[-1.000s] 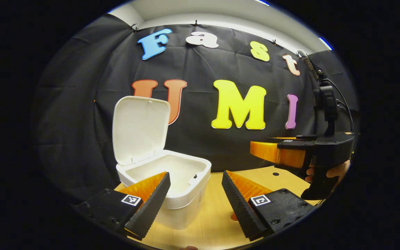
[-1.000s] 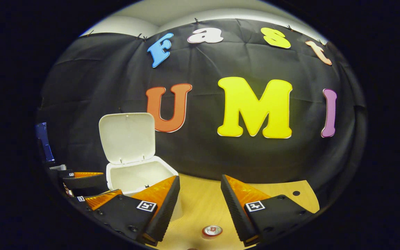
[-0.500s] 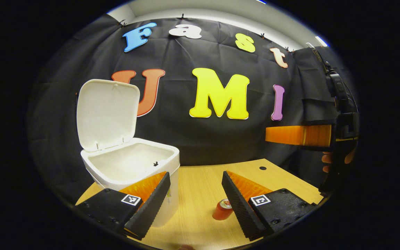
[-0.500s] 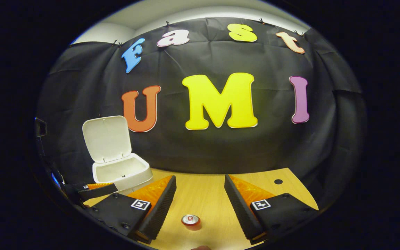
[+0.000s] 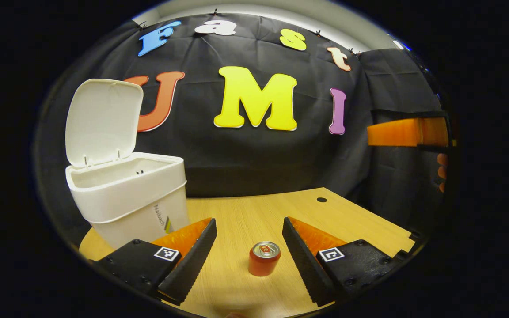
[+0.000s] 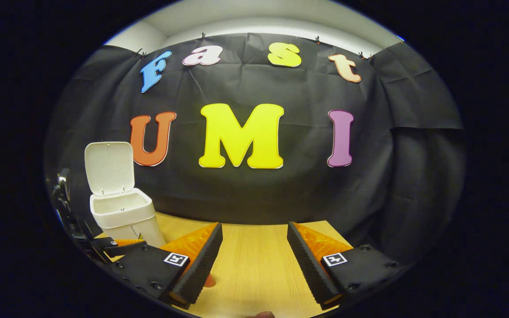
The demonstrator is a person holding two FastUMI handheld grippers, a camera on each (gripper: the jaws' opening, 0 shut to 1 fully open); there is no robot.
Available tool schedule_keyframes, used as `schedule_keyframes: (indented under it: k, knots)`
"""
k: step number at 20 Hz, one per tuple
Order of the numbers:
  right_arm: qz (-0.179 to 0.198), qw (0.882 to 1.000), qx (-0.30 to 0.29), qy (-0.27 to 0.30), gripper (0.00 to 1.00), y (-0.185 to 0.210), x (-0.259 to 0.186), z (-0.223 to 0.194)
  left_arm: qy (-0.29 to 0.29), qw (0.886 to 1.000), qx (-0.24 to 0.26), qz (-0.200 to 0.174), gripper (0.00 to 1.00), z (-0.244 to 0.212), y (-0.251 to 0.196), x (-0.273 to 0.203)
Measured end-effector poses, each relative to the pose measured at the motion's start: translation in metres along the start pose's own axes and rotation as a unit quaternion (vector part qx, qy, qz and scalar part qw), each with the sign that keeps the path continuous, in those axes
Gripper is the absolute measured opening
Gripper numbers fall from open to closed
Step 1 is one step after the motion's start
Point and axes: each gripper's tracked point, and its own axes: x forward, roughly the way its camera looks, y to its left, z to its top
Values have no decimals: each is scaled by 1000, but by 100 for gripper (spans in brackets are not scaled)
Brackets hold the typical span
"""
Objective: Press the lid of the desktop garbage bin to open it, pick up the crumpled paper on the desktop and throw it into the bin, then pick up the pop can on the desktop and drop it into the bin, and finally close the garbage bin lid.
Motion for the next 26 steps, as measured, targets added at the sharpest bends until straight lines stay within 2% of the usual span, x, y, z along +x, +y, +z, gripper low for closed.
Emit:
schedule_keyframes:
  k: [3, 9, 13, 15, 26]
  knots:
    - [9, 1000, -4, -21, 94, -4, -8, 0, 22, 1000, 2, -7, 99, -23, -9, 12]
    - [-2, 999, -29, -44, 94, -19, -20, 2, 66, 998, 2, -15, 99, -70, -23, 43]
    - [17, 999, -17, -34, 94, -16, -25, -4, 83, 996, -10, -18, 99, -92, -26, 63]
    - [21, 999, -15, -46, 95, -17, -28, 1, 89, 996, -11, -15, 99, -101, -24, 71]
    - [5, 996, -76, -39, 94, -21, -32, -8, 133, 991, -15, -19, 100, -149, -18, 99]
